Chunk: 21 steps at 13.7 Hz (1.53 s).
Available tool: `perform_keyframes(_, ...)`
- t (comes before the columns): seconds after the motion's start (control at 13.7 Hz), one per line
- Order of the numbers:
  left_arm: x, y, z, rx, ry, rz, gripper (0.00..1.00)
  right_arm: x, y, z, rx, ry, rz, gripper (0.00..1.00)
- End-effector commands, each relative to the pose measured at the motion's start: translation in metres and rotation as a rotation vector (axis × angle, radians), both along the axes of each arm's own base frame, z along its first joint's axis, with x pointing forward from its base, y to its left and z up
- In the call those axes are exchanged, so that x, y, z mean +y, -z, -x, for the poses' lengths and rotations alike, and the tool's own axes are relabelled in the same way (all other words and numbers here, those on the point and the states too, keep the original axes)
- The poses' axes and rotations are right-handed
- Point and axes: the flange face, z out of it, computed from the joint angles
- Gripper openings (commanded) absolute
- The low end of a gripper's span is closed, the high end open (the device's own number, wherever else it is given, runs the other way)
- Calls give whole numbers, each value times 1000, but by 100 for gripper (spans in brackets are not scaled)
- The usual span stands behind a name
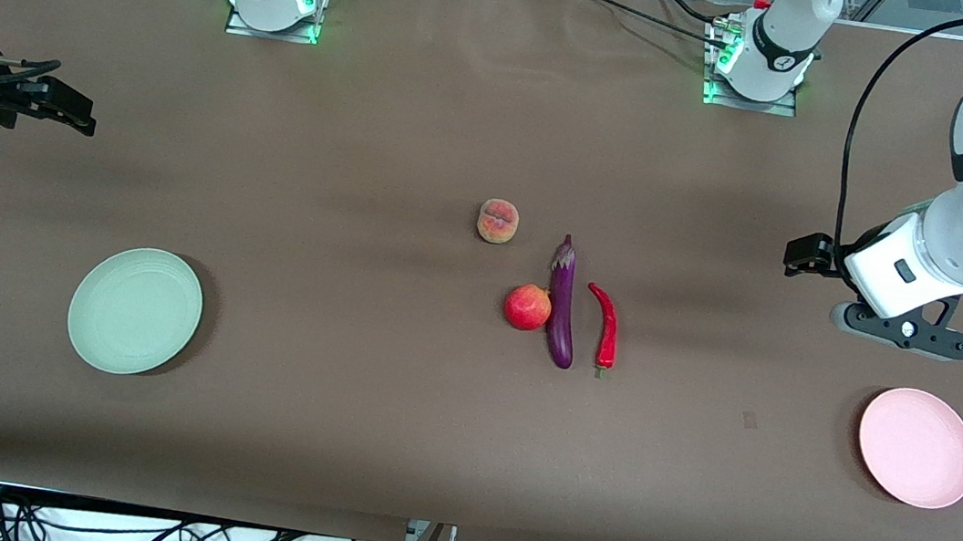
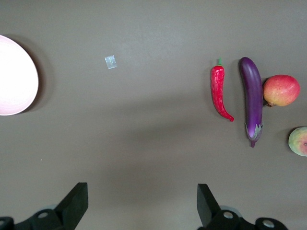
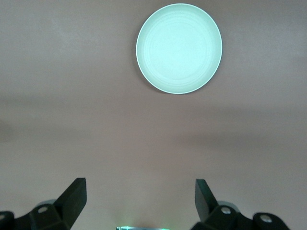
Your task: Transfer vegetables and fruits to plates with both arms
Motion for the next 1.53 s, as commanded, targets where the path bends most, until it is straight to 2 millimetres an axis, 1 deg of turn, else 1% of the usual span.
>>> perform_keyframes(0.0, -10, 1, 5, 12, 29, -2, 100, -3, -5, -3, -9, -4, -20, 100)
perform_keyframes(0.15, -14, 11, 2, 29, 30, -3, 100, -6, -1, -5, -7, 1, -21, 100)
perform_keyframes(0.58, 1, 2, 2, 7, 5, -6, 100, -2, -2, -6, -15, -5, -21, 100)
perform_keyframes(0.66, 2, 1, 6, 8, 2, -9, 100, -1, -1, -6, -15, -8, -21, 100)
perform_keyframes(0.73, 3, 1, 14, 2, 1, -14, 100, 0, -1, -6, -15, -8, -21, 100)
perform_keyframes(0.8, 13, -2, 23, -24, -15, -18, 100, 2, 0, -7, -13, -13, -20, 100)
perform_keyframes(0.88, 27, -3, 32, -36, -29, -19, 100, 5, 4, -8, -7, -16, -21, 100)
perform_keyframes(0.95, 32, -7, 39, -53, -35, -23, 100, 8, 16, -13, 14, -20, -21, 100)
perform_keyframes(1.02, 31, -15, 43, -68, -35, -24, 100, 10, 23, -16, 25, -26, -23, 100)
perform_keyframes(1.17, 35, -14, 44, -65, -39, -24, 100, 21, 25, -16, 28, -36, -21, 100)
perform_keyframes(1.24, 32, -11, 43, -61, -33, -24, 100, 22, 33, -20, 39, -33, -29, 100)
perform_keyframes(1.31, 25, -4, 39, -50, -32, -22, 100, 27, 40, -27, 46, -33, -57, 100)
perform_keyframes(1.39, 11, 8, 35, -32, -14, -16, 100, 39, 48, -36, 56, -36, -93, 100)
perform_keyframes(1.46, -3, 20, 29, -21, -17, 28, 100, 62, 60, -43, 73, -43, -104, 100)
